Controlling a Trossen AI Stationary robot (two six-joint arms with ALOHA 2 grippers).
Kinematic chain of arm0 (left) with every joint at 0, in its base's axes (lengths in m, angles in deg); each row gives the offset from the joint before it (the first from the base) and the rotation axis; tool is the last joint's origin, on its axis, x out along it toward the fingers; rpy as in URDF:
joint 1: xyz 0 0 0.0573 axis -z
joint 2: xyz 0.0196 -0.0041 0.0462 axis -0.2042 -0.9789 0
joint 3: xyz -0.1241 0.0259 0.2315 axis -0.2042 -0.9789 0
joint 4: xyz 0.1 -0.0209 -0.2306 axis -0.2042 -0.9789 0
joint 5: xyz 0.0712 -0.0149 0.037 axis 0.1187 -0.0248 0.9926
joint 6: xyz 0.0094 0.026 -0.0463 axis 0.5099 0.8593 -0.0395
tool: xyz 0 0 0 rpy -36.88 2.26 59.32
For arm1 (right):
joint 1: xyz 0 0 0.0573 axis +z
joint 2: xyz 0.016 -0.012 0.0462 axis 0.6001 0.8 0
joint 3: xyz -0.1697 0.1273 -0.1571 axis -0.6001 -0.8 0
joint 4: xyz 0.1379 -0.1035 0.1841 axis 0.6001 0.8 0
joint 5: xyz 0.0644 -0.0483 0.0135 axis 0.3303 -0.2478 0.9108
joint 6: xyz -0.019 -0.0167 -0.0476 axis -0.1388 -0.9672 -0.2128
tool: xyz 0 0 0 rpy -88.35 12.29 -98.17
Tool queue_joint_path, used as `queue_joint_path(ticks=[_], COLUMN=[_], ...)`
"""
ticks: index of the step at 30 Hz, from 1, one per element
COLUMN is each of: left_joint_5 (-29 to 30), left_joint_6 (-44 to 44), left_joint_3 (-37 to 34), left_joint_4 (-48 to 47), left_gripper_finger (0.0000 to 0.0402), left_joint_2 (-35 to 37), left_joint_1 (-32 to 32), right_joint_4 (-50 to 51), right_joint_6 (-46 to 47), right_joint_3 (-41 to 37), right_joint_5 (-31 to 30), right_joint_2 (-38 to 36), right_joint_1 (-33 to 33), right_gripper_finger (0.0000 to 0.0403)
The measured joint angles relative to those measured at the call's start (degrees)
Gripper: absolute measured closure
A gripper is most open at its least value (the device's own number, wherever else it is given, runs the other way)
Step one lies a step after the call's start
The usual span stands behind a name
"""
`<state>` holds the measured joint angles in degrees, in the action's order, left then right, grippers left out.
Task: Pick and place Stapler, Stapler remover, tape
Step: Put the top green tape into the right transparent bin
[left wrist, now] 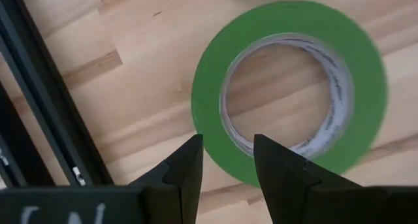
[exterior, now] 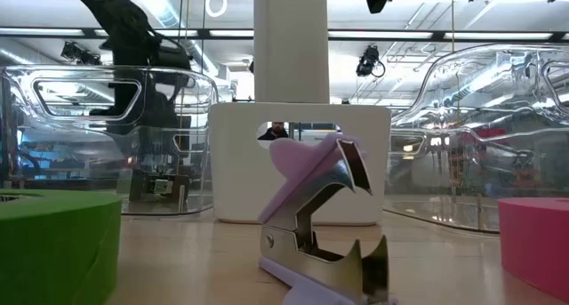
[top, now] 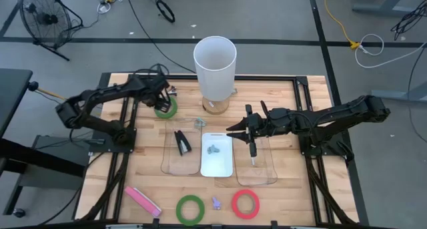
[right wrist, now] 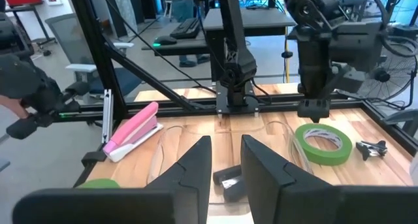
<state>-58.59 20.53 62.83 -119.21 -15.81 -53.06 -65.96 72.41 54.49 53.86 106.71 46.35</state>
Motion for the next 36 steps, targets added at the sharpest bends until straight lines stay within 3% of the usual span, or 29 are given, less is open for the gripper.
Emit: queue_joint_path(ticks=[16, 25, 36], left_joint_5=[1.93, -1.51, 1.86], left_joint_6=[0.11, -0.50, -0.63], left_joint_3=[0.00, 0.00, 0.20], left_joint_4=[2.68, 5.14, 5.40], left_gripper_finger=[0.0259, 0.0259, 0.0259], left_joint_2=[-5.17, -7.56, -10.82], left_joint_1=[-3.28, -3.30, -3.30], right_joint_4=[1.53, 1.80, 2.25], right_joint_6=[-0.46, -1.03, -1.29], right_joint_3=[0.00, 0.00, 0.00], right_joint_5=[0.00, 0.00, 0.02], right_joint_2=[0.00, 0.00, 0.00], right_joint_1=[0.00, 0.00, 0.00], right_gripper_finger=[0.0321, 0.0321, 0.0321])
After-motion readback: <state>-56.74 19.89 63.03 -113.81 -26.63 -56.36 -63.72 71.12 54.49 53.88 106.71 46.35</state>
